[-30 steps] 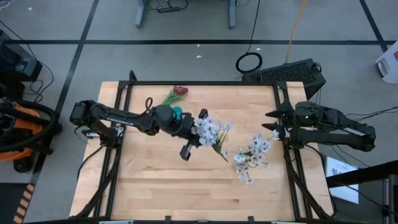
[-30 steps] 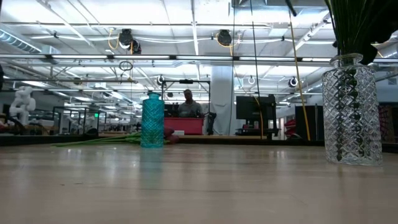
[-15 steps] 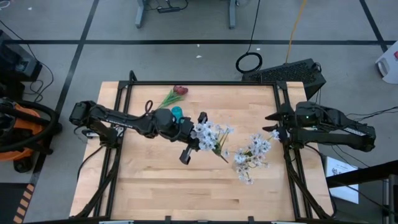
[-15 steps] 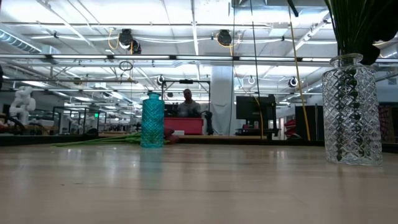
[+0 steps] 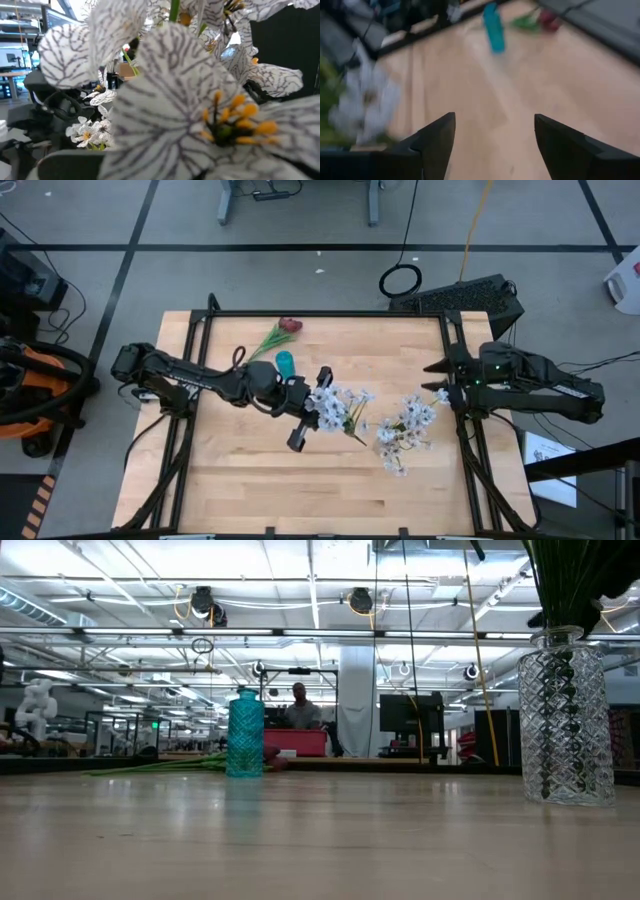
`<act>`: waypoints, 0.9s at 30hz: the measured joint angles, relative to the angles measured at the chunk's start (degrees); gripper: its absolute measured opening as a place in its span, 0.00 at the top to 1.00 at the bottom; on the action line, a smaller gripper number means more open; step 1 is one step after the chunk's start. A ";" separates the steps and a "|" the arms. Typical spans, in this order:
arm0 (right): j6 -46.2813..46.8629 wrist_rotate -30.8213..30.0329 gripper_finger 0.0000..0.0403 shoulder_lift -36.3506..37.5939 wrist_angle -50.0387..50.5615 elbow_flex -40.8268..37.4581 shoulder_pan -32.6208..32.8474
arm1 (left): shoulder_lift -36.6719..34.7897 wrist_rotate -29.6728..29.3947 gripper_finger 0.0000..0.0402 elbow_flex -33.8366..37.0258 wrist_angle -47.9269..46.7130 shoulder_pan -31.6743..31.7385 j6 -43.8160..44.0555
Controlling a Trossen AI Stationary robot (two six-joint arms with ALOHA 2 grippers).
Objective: Sort flowers into vase by color
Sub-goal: Put the white flowers into the transparent vase
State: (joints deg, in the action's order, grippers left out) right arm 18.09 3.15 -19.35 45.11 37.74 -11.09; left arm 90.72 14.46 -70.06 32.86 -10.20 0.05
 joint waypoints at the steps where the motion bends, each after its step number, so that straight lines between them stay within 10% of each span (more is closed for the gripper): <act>1: 0.27 -1.72 0.37 -0.09 -1.36 0.29 0.00 | 0.00 -0.02 0.95 0.00 0.00 0.01 -0.36; 27: -11.95 -3.49 0.58 -7.02 -13.64 2.27 -0.02 | 7.17 -11.76 0.95 -0.11 8.70 -0.80 -1.81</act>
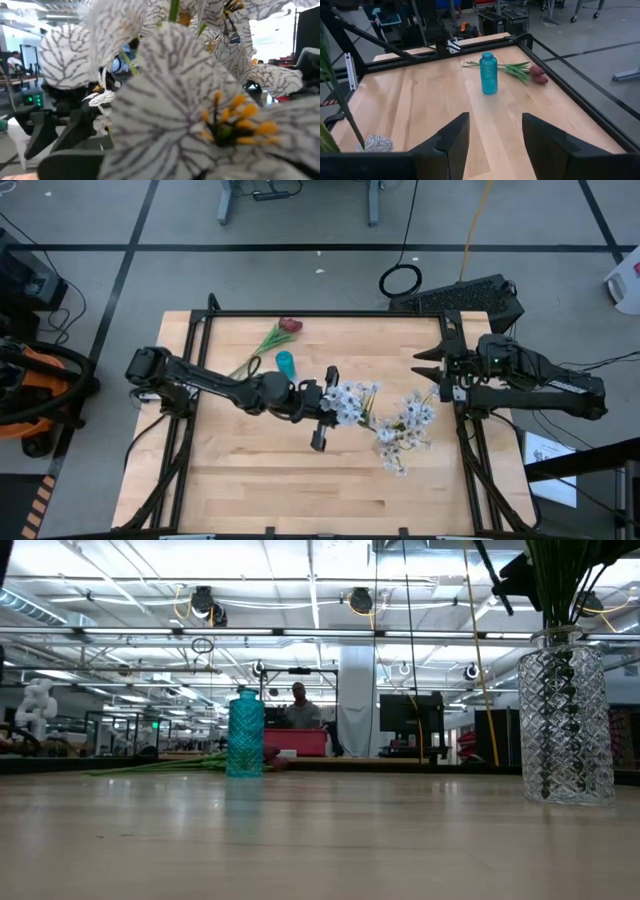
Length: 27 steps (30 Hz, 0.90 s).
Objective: Sort flowers into vase by color
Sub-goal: Put the white flowers into the transparent vase
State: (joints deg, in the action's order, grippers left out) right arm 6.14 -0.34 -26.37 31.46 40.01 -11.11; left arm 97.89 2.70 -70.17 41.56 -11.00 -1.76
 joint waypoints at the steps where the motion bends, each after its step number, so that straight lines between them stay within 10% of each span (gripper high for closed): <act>1: 0.04 0.04 0.58 0.02 0.02 0.00 0.00 | 0.67 -0.02 0.95 -0.02 1.10 0.00 0.39; 27: 0.23 0.42 0.58 0.02 0.13 -0.02 0.00 | 5.04 -1.75 0.95 -0.65 6.14 0.63 2.32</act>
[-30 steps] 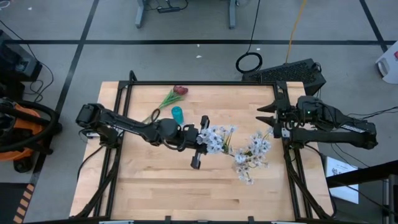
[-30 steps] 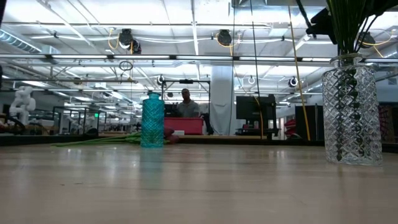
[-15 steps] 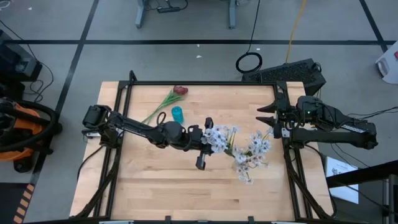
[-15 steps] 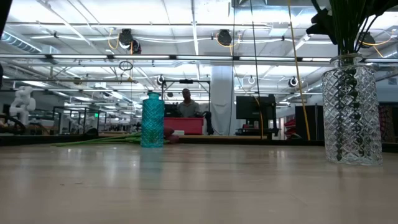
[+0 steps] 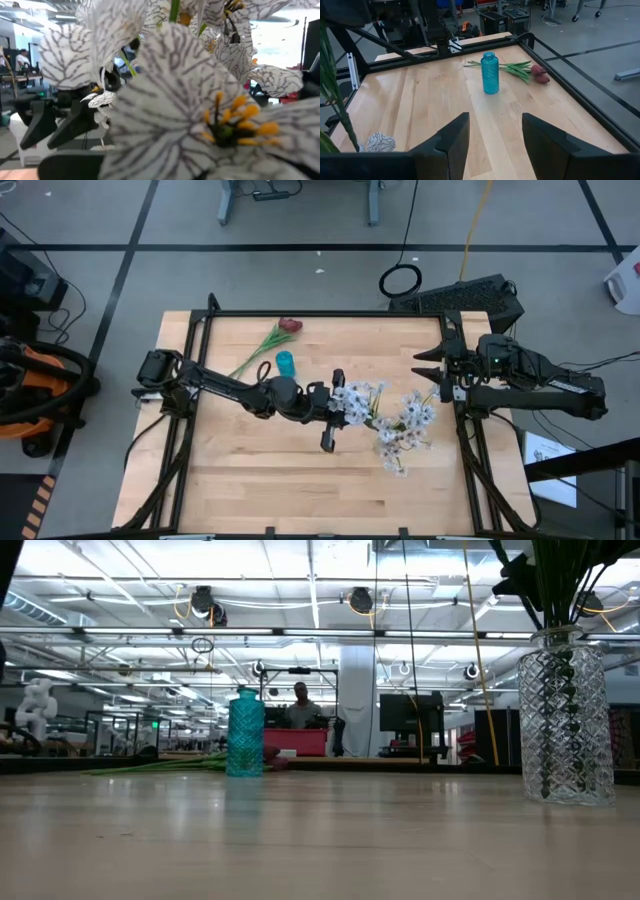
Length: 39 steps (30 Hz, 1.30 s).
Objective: Sort flowers into vase by color
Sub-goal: Put the white flowers into the transparent vase
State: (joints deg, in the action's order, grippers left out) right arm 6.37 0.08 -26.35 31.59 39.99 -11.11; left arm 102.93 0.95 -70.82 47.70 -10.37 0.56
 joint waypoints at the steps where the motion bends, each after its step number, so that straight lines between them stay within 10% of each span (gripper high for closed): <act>1: 0.00 0.00 0.58 0.00 0.04 0.00 0.00 | 0.45 0.00 0.95 -0.39 -0.21 0.02 0.00; 39: 0.44 0.00 0.58 -0.02 0.37 -0.02 0.02 | 2.58 0.44 0.95 -1.80 -0.89 -0.26 2.10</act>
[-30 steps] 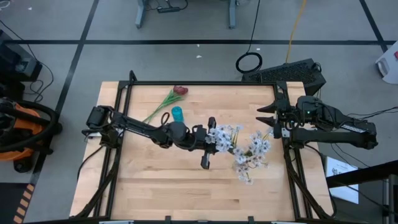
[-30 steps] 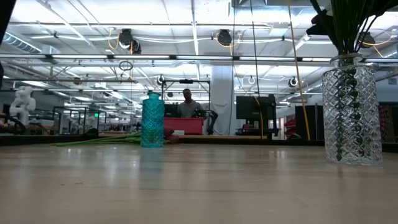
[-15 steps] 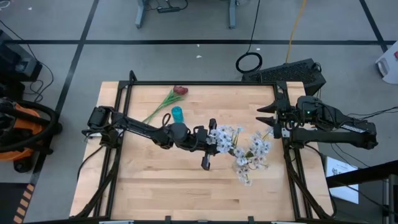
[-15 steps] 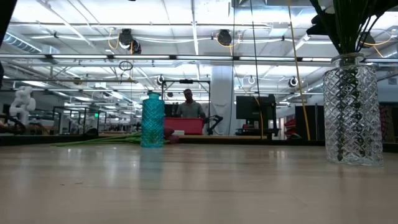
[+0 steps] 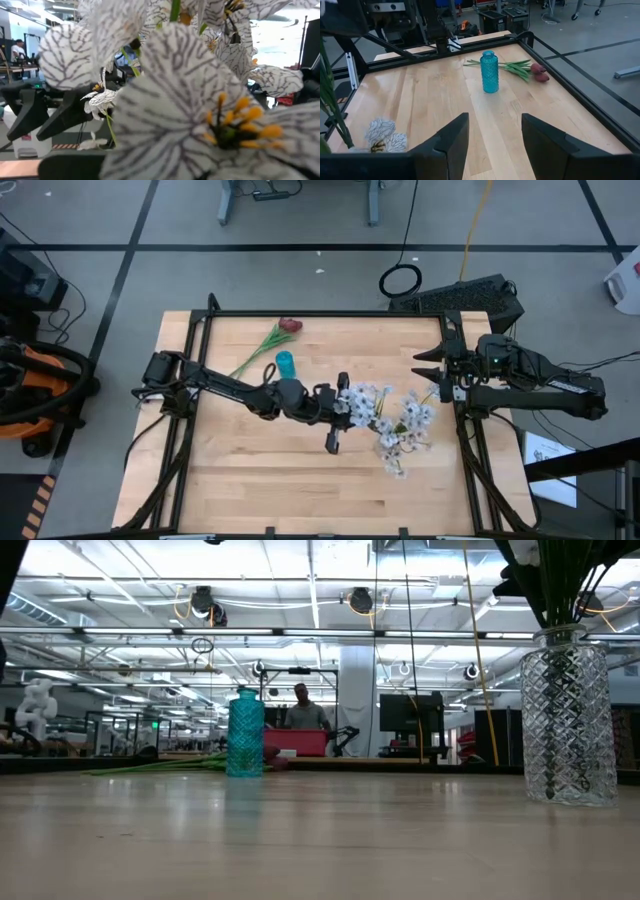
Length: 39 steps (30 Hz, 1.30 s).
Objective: Sort flowers into vase by color
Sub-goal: Put the white flowers into the transparent vase
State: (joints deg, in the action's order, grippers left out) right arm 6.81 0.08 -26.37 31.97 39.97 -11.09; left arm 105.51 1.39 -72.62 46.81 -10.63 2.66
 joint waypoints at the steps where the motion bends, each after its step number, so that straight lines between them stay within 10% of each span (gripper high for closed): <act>1: 0.00 0.00 0.58 -0.02 0.00 0.00 0.00 | 0.09 0.00 0.95 0.00 0.00 0.00 0.00; 11: 1.09 -3.02 0.54 -0.20 2.47 -1.65 0.00 | 0.13 -0.04 0.95 0.00 0.21 0.02 -1.71; 22: 12.40 -14.11 0.25 0.38 13.08 -1.77 0.00 | 0.13 -0.09 0.95 0.00 -0.75 0.05 -1.65; 34: 4.95 -12.76 0.22 4.15 8.00 11.55 -0.02 | 0.13 -0.11 0.95 0.00 -1.13 0.04 -1.64; 39: 0.20 -0.54 0.22 3.87 9.11 17.91 -0.02 | 0.13 -0.11 0.95 0.00 -1.16 0.05 -1.93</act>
State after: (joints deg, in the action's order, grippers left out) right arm 7.01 -0.47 -22.50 41.07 57.88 -11.11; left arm 105.65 1.28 -72.62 45.65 -10.59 0.73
